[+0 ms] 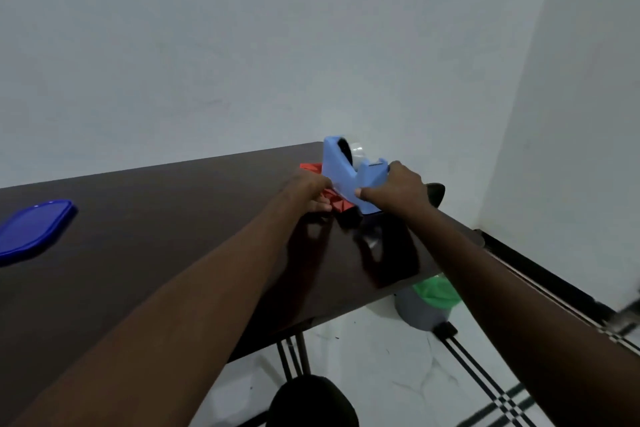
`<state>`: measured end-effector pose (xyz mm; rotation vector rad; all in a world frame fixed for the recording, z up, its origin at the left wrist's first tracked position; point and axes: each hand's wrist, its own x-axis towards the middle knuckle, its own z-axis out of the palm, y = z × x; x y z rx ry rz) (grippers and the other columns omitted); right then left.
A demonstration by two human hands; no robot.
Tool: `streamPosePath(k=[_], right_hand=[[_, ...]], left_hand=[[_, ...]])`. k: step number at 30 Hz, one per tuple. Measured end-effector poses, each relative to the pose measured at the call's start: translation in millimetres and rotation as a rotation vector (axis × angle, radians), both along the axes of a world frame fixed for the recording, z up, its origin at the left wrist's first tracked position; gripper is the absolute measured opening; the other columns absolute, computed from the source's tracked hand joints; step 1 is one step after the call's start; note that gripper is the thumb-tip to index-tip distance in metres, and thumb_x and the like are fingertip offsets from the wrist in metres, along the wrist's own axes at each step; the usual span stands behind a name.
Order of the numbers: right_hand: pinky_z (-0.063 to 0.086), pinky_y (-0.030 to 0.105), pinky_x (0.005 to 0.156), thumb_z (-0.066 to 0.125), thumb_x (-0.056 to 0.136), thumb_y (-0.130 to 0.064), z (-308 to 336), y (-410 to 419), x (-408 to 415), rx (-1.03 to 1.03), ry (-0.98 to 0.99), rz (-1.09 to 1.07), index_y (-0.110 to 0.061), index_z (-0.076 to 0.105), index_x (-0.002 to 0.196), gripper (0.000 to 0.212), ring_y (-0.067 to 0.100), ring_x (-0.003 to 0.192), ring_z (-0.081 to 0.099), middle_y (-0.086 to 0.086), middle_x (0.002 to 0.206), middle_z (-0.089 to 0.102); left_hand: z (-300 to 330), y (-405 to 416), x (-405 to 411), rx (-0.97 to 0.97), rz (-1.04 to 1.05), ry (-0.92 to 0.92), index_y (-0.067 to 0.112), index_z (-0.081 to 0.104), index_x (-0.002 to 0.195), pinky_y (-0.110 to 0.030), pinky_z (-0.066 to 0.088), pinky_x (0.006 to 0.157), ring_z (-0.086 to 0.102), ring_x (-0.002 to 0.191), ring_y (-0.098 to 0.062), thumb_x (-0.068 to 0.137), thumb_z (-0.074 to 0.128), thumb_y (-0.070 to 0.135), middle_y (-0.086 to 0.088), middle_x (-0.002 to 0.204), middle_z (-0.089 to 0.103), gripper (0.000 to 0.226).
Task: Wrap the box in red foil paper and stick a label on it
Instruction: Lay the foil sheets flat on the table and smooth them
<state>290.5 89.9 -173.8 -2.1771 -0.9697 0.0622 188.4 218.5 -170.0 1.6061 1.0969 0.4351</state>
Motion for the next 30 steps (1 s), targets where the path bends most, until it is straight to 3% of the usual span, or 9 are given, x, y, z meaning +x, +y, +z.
streamPosePath(k=[3, 5, 7, 10, 14, 16, 20, 25, 30], right_hand=[[0.042, 0.029, 0.078, 0.078, 0.075, -0.042, -4, 6, 5, 0.031, -0.009, 0.012, -0.012, 0.046, 0.137, 0.076, 0.023, 0.114, 0.058, 0.001, 0.133, 0.058], [0.041, 0.027, 0.069, 0.077, 0.074, -0.041, -5, 9, 6, 0.051, -0.038, -0.026, -0.013, 0.052, 0.128, 0.065, 0.023, 0.100, 0.060, 0.001, 0.123, 0.062], [0.034, 0.024, 0.055, 0.076, 0.073, -0.036, -4, 12, 5, 0.093, -0.065, -0.067, -0.012, 0.057, 0.112, 0.049, 0.020, 0.085, 0.057, 0.002, 0.106, 0.064], [0.031, 0.023, 0.051, 0.074, 0.072, -0.029, -5, 13, 1, 0.164, -0.053, -0.091, -0.009, 0.057, 0.100, 0.038, 0.022, 0.082, 0.059, -0.001, 0.089, 0.058], [0.036, 0.026, 0.062, 0.073, 0.074, -0.028, -4, 19, -16, 0.213, -0.062, -0.071, -0.007, 0.057, 0.098, 0.036, 0.022, 0.081, 0.058, -0.001, 0.088, 0.057], [0.035, 0.027, 0.058, 0.074, 0.074, -0.029, -2, 22, -24, 0.221, -0.092, -0.066, -0.007, 0.058, 0.099, 0.038, 0.019, 0.077, 0.055, -0.003, 0.089, 0.056], [0.028, 0.017, 0.050, 0.074, 0.074, -0.027, 5, 34, -46, 0.249, -0.110, -0.044, -0.010, 0.054, 0.094, 0.033, 0.009, 0.063, 0.046, -0.005, 0.083, 0.052], [0.039, 0.022, 0.051, 0.072, 0.076, -0.017, 1, 47, -83, 0.317, -0.084, 0.038, 0.002, 0.059, 0.086, 0.026, 0.012, 0.058, 0.052, 0.007, 0.072, 0.058], [0.036, 0.026, 0.048, 0.071, 0.076, -0.021, -11, 57, -112, 0.332, -0.056, 0.087, -0.004, 0.054, 0.079, 0.024, 0.019, 0.060, 0.056, 0.001, 0.065, 0.053]], left_hand=[[-2, -2, 10, 0.052, 0.015, 0.078, 0.004, 0.051, 0.072, -0.019, 0.044, 0.051, 0.048, 0.053, -0.015, 0.095, 0.057, 0.003, -0.010, 0.065, 0.051, 0.024], [-3, -1, 11, 0.080, 0.014, 0.083, 0.005, 0.048, 0.064, -0.020, 0.043, 0.055, 0.047, 0.053, -0.015, 0.090, 0.060, -0.004, -0.010, 0.057, 0.052, 0.031], [-5, 4, 11, 0.092, 0.052, 0.093, 0.005, 0.050, 0.062, -0.026, 0.053, 0.063, 0.055, 0.055, -0.019, 0.085, 0.065, -0.004, -0.007, 0.041, 0.055, 0.029], [-10, 18, 6, 0.127, 0.123, 0.088, 0.005, 0.055, 0.061, -0.037, 0.060, 0.081, 0.065, 0.063, -0.026, 0.080, 0.071, 0.001, -0.007, 0.035, 0.055, 0.025], [-18, 46, -17, 0.135, 0.210, 0.088, 0.003, 0.058, 0.062, -0.041, 0.061, 0.080, 0.073, 0.068, -0.027, 0.078, 0.073, 0.003, -0.009, 0.039, 0.058, 0.022], [-20, 59, -35, 0.137, 0.237, 0.095, 0.001, 0.060, 0.062, -0.042, 0.060, 0.081, 0.072, 0.067, -0.028, 0.078, 0.073, 0.003, -0.010, 0.040, 0.059, 0.020], [-15, 81, -95, 0.194, 0.309, 0.164, 0.001, 0.060, 0.060, -0.036, 0.061, 0.066, 0.066, 0.051, -0.023, 0.077, 0.072, 0.002, -0.012, 0.046, 0.062, 0.020], [-11, 101, -172, 0.225, 0.320, 0.320, 0.000, 0.059, 0.058, -0.021, 0.043, 0.036, 0.053, 0.030, -0.016, 0.078, 0.068, -0.001, -0.013, 0.047, 0.061, 0.021], [-6, 99, -222, 0.245, 0.326, 0.367, -0.001, 0.061, 0.060, -0.022, 0.045, 0.042, 0.053, 0.034, -0.017, 0.078, 0.068, -0.001, -0.014, 0.052, 0.063, 0.019]])
